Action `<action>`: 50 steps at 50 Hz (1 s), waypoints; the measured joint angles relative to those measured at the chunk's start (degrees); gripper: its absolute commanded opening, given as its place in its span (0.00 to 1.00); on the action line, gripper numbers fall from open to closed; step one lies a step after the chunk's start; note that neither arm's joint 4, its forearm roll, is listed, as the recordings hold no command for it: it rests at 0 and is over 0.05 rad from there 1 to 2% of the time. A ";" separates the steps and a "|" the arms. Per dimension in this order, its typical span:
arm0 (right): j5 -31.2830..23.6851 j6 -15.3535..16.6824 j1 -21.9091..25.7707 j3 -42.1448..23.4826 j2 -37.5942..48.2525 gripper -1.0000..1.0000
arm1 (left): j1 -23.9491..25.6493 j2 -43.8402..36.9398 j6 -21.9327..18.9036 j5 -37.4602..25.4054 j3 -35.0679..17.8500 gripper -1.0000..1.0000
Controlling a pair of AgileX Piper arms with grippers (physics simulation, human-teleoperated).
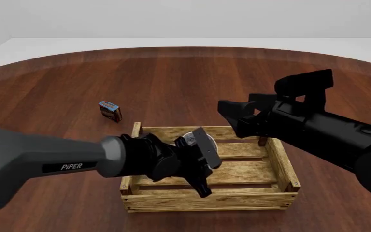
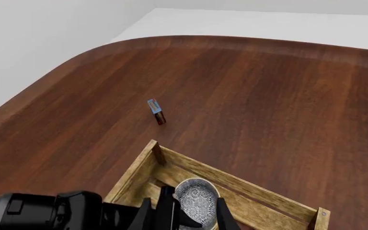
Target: Stack the right bowl on the left bowl and place them in the tray.
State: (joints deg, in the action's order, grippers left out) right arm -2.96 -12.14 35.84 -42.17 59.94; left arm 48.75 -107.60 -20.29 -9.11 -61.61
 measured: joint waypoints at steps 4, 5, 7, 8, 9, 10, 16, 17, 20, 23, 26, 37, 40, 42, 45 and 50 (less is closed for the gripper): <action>0.03 0.00 0.00 -0.01 0.08 1.00 | 0.07 -0.01 0.14 0.16 0.10 0.00; 0.03 0.01 -0.01 -0.01 0.09 1.00 | 0.08 0.00 0.17 0.21 0.14 1.00; 0.05 0.00 -0.01 -0.01 0.11 1.00 | 0.05 -0.09 0.15 0.24 0.38 1.00; 0.06 0.00 -0.01 -0.01 0.12 1.00 | -0.05 -0.06 0.30 0.32 0.40 1.00; 0.07 0.01 -0.01 -0.01 0.13 1.00 | -0.14 -0.04 0.39 0.40 0.44 1.00; 0.07 0.01 -0.01 -0.01 0.14 1.00 | -0.25 -0.01 0.42 0.48 0.48 1.00; 0.08 0.01 -0.01 -0.02 0.17 1.00 | -0.72 0.22 0.09 0.77 0.88 1.00; 0.06 0.01 -0.01 -0.03 0.16 1.00 | -0.81 0.31 -0.03 0.80 1.00 1.00; 0.01 0.02 0.00 -0.05 0.13 1.00 | -1.01 0.72 -0.36 0.81 1.38 1.00; 0.00 0.03 0.01 -0.06 0.12 1.00 | -1.20 1.32 -0.77 0.78 1.86 1.00; 0.01 0.04 0.01 -0.06 0.14 1.00 | -1.37 2.04 -1.25 0.73 2.38 1.00; 0.09 0.05 -0.01 -0.02 0.21 1.00 | -1.60 4.96 -2.41 0.26 4.00 1.00; 0.09 0.05 -0.01 0.00 0.20 1.00 | -1.66 5.85 -2.59 0.13 4.40 1.00; 0.09 0.05 -0.01 0.00 0.19 1.00 | -1.73 6.49 -2.68 0.06 4.68 1.00; 0.08 0.06 0.00 0.01 0.17 1.00 | -1.87 7.53 -2.78 -0.10 5.09 1.00; 0.05 0.07 0.00 0.01 0.12 1.00 | -2.26 9.63 -2.90 -0.58 5.73 1.00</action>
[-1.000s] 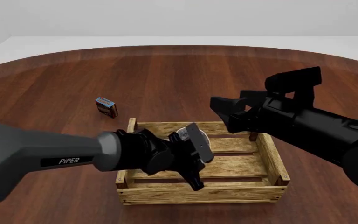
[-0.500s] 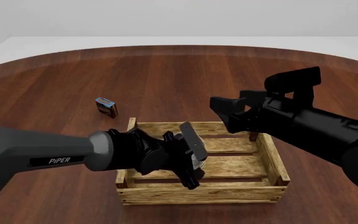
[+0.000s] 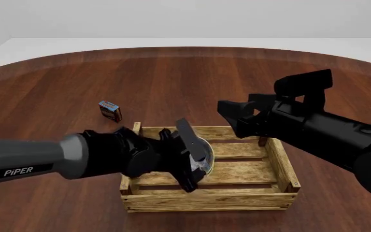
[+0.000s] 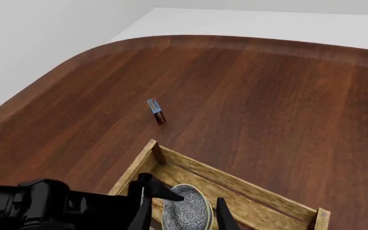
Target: Stack the right bowl on the left bowl and place them in the tray.
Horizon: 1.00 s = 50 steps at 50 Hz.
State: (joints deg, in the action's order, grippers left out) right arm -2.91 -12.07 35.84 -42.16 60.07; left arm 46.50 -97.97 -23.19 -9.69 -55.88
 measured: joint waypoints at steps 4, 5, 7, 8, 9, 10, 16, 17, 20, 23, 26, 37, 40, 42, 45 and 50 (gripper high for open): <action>-0.03 0.02 0.02 0.01 -0.05 1.00 | -0.46 1.68 -0.12 -0.20 0.60 1.00; -0.04 0.02 0.03 0.01 -0.06 1.00 | -0.61 2.09 -0.16 -0.23 0.76 1.00; -0.04 0.02 0.04 0.01 -0.06 1.00 | -0.92 2.90 -0.19 -0.29 1.08 1.00; -0.05 0.02 0.04 0.01 -0.06 1.00 | -1.10 3.30 -0.22 -0.33 1.23 1.00; -0.05 0.03 0.04 0.01 -0.06 1.00 | -1.28 3.70 -0.25 -0.35 1.38 1.00; -0.05 0.03 0.05 0.01 -0.06 1.00 | -1.47 4.09 -0.28 -0.38 1.54 1.00; -0.10 0.05 0.07 0.00 -0.06 1.00 | -2.71 6.36 -0.43 -0.51 2.49 1.00; -0.10 0.05 0.07 0.00 -0.06 1.00 | -2.91 6.71 -0.45 -0.54 2.64 1.00; -0.08 0.06 0.06 0.00 -0.02 1.00 | -3.55 7.68 -0.50 -0.57 3.07 1.00; -0.08 0.07 0.06 -0.01 0.02 1.00 | -4.25 8.59 -0.55 -0.57 3.49 1.00; -0.09 0.08 0.06 -0.03 0.03 1.00 | -5.19 9.39 -0.64 -0.46 3.90 1.00; -0.05 0.13 0.01 -0.05 0.11 1.00 | -9.49 11.66 -1.13 0.34 5.16 1.00; -0.04 0.13 -0.01 -0.06 0.11 1.00 | -10.79 12.32 -1.15 0.51 5.42 1.00; -0.04 0.14 -0.01 -0.05 0.11 1.00 | -11.60 12.80 -1.06 0.56 5.55 1.00; -0.04 0.14 0.00 -0.05 0.10 1.00 | -13.12 13.62 -1.04 0.71 5.79 1.00; -0.02 0.15 0.00 -0.03 0.11 1.00 | -15.42 14.89 -0.90 0.95 6.10 1.00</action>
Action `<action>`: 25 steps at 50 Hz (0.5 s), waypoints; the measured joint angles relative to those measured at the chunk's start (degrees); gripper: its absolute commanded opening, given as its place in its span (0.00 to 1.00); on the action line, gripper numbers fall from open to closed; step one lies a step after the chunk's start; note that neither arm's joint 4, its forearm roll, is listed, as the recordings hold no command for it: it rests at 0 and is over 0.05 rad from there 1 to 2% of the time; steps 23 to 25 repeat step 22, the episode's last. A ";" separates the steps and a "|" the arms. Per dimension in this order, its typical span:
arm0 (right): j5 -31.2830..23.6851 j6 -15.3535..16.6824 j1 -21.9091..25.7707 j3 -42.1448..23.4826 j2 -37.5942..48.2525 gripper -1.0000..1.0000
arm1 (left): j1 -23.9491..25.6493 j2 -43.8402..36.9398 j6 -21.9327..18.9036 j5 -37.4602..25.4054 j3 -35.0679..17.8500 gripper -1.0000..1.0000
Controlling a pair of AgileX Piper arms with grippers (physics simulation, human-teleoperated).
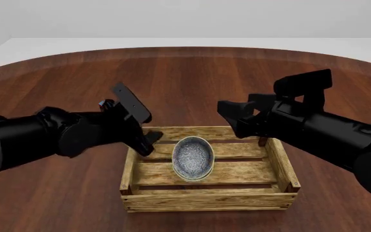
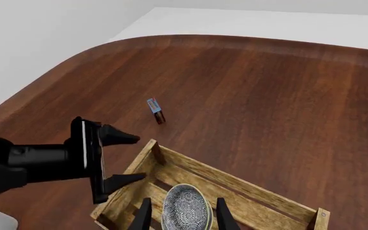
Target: Stack the right bowl on the left bowl and place them in the tray.
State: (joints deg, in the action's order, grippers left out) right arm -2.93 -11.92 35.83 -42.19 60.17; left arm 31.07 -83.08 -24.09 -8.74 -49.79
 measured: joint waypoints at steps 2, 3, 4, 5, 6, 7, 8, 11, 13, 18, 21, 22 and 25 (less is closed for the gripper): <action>0.00 0.00 0.00 0.00 0.01 1.00 | -0.93 0.46 0.09 0.07 0.05 1.00; 0.00 0.00 0.01 0.00 0.01 1.00 | -1.39 0.68 0.11 0.11 0.07 1.00; 0.00 0.00 0.01 0.00 0.01 1.00 | -1.80 0.89 0.16 0.12 0.08 1.00; 0.00 0.00 0.01 0.01 0.00 1.00 | -2.19 1.09 0.21 0.12 0.07 1.00; -0.01 0.00 0.02 0.01 0.00 1.00 | -2.60 1.30 0.24 0.14 0.08 1.00; -0.01 0.00 0.01 0.01 -0.02 1.00 | -3.00 1.53 0.25 0.16 0.10 1.00; -0.02 0.01 0.01 0.01 -0.04 1.00 | -3.37 1.74 0.28 0.15 0.10 1.00; -0.09 0.02 -0.01 0.01 -0.15 1.00 | -4.51 2.45 0.30 0.18 0.16 1.00; -0.16 0.03 -0.02 0.00 -0.25 1.00 | -5.37 2.97 0.25 0.24 0.23 1.00; -0.30 0.03 -0.07 -0.03 -0.47 1.00 | -7.36 4.04 0.17 0.36 0.30 1.00; -0.34 0.03 -0.10 -0.03 -0.56 1.00 | -8.34 4.47 0.15 0.46 0.34 1.00; -0.35 0.04 -0.11 -0.04 -0.58 1.00 | -8.71 4.62 0.13 0.52 0.38 1.00; -0.35 0.04 -0.11 -0.04 -0.58 1.00 | -8.71 4.62 0.13 0.52 0.38 1.00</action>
